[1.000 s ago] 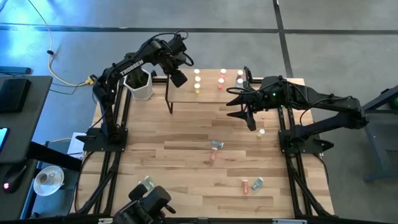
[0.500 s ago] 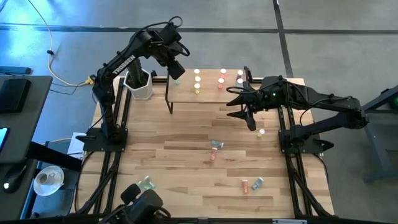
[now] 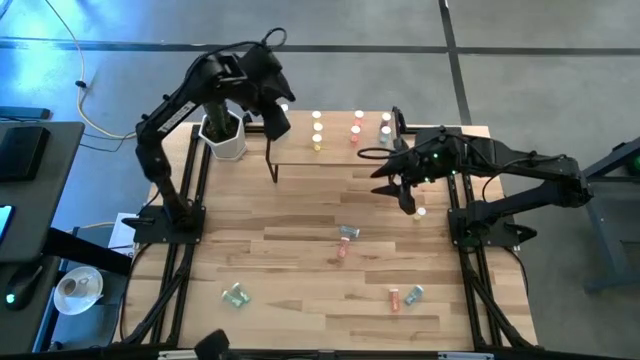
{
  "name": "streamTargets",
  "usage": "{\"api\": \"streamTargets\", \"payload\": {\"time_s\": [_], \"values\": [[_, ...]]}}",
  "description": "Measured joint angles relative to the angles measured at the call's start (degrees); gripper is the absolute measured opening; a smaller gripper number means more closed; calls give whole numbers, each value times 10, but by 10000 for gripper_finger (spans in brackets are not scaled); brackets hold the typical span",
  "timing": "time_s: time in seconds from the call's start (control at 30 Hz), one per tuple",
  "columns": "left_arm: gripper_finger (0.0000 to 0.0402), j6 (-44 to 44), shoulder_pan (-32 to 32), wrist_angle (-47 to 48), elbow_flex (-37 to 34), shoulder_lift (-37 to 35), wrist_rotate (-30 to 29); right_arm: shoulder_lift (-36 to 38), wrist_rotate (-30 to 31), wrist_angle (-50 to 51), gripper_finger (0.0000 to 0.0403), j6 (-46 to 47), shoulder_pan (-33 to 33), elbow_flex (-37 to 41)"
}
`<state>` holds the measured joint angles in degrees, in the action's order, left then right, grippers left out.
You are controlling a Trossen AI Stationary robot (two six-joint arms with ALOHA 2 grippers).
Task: Pick and place medicine bottles onto shelf by color
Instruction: Put the yellow pill bottle on the shelf aligned with the other yellow pill bottle
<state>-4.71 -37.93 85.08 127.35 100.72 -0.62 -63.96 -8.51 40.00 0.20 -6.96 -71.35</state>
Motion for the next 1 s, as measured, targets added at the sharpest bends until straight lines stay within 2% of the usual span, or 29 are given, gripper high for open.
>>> {"api": "streamTargets", "payload": {"time_s": [0.17, 0.47, 0.7, 1.0], "values": [[149, 15, 51, -43, -57, -34, 2, 0, 0, 11, 185, 11, 0, 24], [149, 63, 142, -247, -328, -152, 1, 0, -7, 14, 185, 43, 17, 77], [149, 111, 204, -369, -496, -234, 0, 0, -6, -9, 185, 94, 63, 121], [149, 208, 290, -425, -651, -277, -24, 0, 83, -42, 185, 198, 126, 182]]}}
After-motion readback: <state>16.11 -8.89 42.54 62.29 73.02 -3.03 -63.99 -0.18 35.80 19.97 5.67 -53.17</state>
